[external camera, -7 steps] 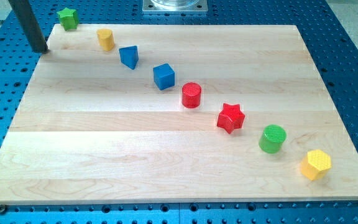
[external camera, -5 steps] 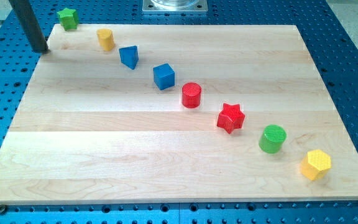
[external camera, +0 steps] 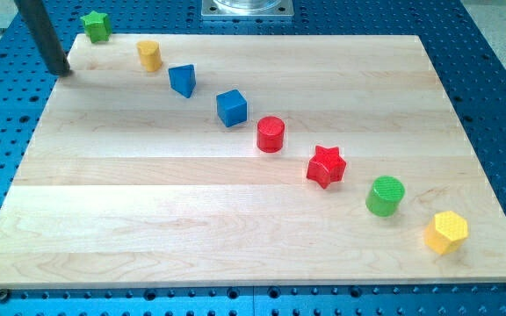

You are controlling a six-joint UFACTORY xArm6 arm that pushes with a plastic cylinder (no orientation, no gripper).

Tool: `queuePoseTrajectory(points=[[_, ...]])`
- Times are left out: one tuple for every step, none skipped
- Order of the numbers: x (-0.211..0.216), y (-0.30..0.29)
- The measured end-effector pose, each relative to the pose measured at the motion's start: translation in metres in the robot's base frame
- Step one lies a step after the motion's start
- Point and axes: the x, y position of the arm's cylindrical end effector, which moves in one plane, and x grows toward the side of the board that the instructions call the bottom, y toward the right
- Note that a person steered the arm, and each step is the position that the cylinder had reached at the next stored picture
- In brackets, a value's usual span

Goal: Push the hexagon slightly up

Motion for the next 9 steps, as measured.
queuePoseTrajectory(points=[[0.020, 0.056], [0.035, 0.082], [0.099, 0.075], [0.166, 0.129], [0.263, 0.193], [0.314, 0.266], [0.326, 0.298], [0.333, 0.359], [0.333, 0.438]])
